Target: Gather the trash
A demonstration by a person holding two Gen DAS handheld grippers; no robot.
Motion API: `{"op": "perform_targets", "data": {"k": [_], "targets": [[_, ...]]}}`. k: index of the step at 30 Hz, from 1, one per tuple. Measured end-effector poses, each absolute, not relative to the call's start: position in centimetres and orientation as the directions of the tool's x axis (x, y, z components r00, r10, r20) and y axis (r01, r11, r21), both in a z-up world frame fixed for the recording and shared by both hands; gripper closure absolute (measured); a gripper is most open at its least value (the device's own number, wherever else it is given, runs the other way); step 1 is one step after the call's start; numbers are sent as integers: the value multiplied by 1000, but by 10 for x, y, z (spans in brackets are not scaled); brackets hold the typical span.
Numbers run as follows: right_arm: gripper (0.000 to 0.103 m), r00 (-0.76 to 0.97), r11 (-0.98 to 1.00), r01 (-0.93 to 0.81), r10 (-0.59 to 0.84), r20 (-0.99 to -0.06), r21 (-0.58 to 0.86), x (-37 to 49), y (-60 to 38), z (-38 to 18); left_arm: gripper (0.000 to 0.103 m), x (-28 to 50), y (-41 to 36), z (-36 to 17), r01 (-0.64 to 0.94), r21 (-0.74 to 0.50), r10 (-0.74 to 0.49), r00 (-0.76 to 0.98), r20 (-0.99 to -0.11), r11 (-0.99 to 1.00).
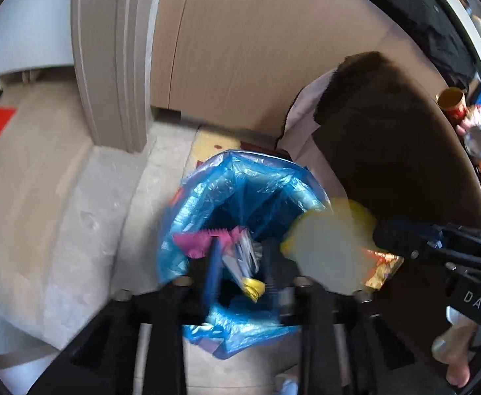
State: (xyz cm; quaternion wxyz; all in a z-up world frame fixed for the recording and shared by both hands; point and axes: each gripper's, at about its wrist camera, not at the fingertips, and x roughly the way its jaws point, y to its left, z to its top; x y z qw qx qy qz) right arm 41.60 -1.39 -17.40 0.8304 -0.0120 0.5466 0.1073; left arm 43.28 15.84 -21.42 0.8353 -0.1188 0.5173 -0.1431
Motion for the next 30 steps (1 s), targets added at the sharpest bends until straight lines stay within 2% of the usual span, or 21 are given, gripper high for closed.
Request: {"op": "perform_targets", "data": {"k": [1,5,9,13,16,22,30], "targets": [[84,366,975,-191,175,-914,111,421,-15,-177,61,434,161,-217,106,-360,-369,425,-827,927],[81,353,980,-173,157,-922,101,431,-14,-186,60,435,162,-221,84,-377,-375,424,-824,922],[78,409,981,-183,140,-902,70,428,-23,-167,60,429,160,-213,96,-356,-360,451,-817,929],[75,482,980,-200,117,-868,20,418,-36,-132,60,417,140,-205,146,-386,-408,449,-795,911],[74,533,976,-217,120,-838,2,406,-51,-100,60,402,107,-204,226,-375,-438,437,-785,899],[71,638,976,-204,72,-766,-78,373,-102,-40,60,378,32,-209,451,-431,-594,326,-736,782],[69,666,990,-124,37,-745,-62,352,-187,-16,60,380,-35,-200,761,-300,-628,176,-758,576]]}}
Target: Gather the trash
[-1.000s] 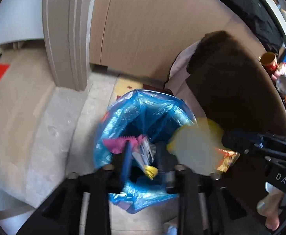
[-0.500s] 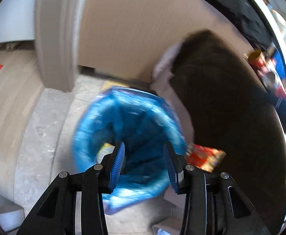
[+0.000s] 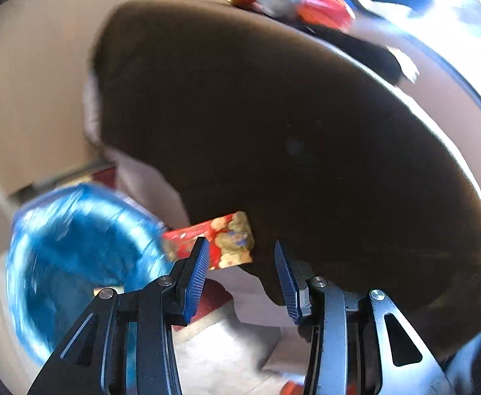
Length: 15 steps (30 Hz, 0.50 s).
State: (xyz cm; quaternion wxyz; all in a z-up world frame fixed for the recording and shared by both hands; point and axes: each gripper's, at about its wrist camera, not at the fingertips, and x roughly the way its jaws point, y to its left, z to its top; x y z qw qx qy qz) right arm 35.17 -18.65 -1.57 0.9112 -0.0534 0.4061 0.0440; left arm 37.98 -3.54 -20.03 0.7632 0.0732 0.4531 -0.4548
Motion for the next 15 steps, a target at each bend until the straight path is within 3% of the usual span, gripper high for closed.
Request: {"op": "perform_targets", "data": {"k": [8,15], "targets": [[69,656,999,-30,-14,-755,-45,340,-253,-19,60,414,-68,-216,877,-250,-531,6,-847,409],[69,625,998,46,-61,-778,-41,329,-292,-31,60,424,-98,-242,958,-192,-368,-104,-924,211]]}}
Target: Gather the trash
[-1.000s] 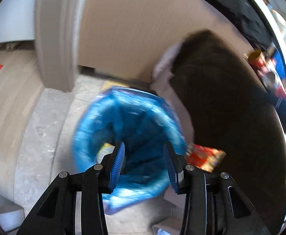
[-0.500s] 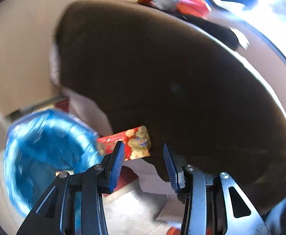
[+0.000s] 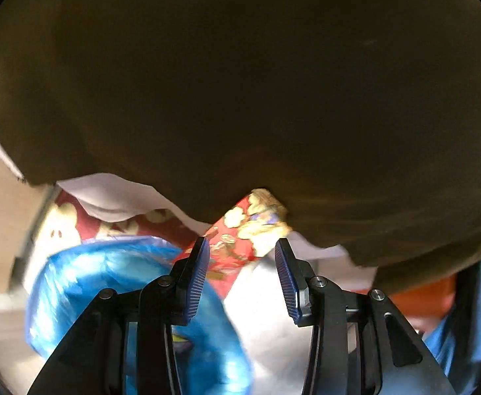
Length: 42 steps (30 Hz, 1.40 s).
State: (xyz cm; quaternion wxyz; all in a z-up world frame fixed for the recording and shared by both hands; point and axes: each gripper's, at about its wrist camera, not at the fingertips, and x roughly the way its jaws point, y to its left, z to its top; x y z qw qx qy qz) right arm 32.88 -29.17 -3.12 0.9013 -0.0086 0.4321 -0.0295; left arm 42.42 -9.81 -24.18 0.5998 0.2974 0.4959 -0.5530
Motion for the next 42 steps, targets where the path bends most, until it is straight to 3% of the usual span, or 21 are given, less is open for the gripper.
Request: {"op": "perform_targets", "data": {"k": [7,9,10,11,16,21,25,32,42], "targets": [[69,586,993,108,-94,-805,-37,328,-316,-46,61,447,-113,-257,971,-196,-374,-132,-918,138],[69,582,993,119,-91,-808,-26,329,-320,-47,77,442,-116,-265,971,-207,-376,-149,-914,118],[69,582,991,129,-95,-808,-23,328,-324,-48,96,440,-115,-268,971,-209,-388,-150,-909,114],[69,580,990,137,-101,-808,-25,329,-326,-48,98,437,-112,-267,963,-241,-413,-172,-894,120],[69,594,986,164,-104,-798,-7,331,-336,-47,99,419,-92,-257,917,-297,-516,-124,-848,267],[69,629,990,141,-82,-773,10,339,-329,-41,100,403,-51,-223,723,-372,-588,58,-807,582],[69,670,995,103,-58,-740,15,343,-316,-32,100,380,-29,-181,607,-297,-523,235,-819,737],[58,710,999,-28,45,-703,36,356,-305,-10,100,364,-9,-95,486,-207,-433,419,-798,849],[53,705,986,-165,139,-695,29,372,-316,10,100,380,-57,1,449,-192,-437,542,-718,873]]}}
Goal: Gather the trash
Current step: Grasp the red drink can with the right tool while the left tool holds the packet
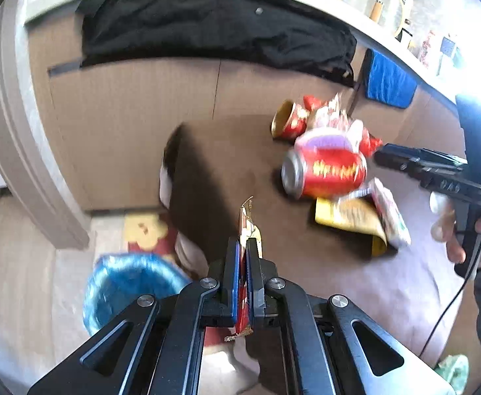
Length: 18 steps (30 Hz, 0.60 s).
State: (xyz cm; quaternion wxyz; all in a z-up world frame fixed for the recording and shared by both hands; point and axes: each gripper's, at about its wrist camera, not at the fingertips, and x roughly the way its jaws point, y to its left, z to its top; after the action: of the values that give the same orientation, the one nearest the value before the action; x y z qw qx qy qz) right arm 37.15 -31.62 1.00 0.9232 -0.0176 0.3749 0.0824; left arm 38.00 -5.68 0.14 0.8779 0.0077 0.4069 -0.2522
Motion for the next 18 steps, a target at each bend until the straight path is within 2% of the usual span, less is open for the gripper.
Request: {"op": "perform_targets", "data": {"k": [3,7,10,15,18], "targets": [[53,713,981,-191,126,-689,-18,395,-310,16,100,388,-76,7,404,-203,-416,554,-722,892],[53,618,955,-292,228,-752,50,450,-299,6,100,387,-87,-1,365,-234,-411,548,-729,901],[53,545,951,-298,239,-804,81,470,-304,-15,100,388,-95,-9,344,-265,-419,533,-735,901],[51,453,909,-358,369,-811,213,444,-320,-30,100,389,-112,-17,350,-218,-388,546,-742,911],[50,412,878,-440,386,-825,190,425,-310,-35,100,392,-114,-17,332,-211,-373,563,-737,919]]}}
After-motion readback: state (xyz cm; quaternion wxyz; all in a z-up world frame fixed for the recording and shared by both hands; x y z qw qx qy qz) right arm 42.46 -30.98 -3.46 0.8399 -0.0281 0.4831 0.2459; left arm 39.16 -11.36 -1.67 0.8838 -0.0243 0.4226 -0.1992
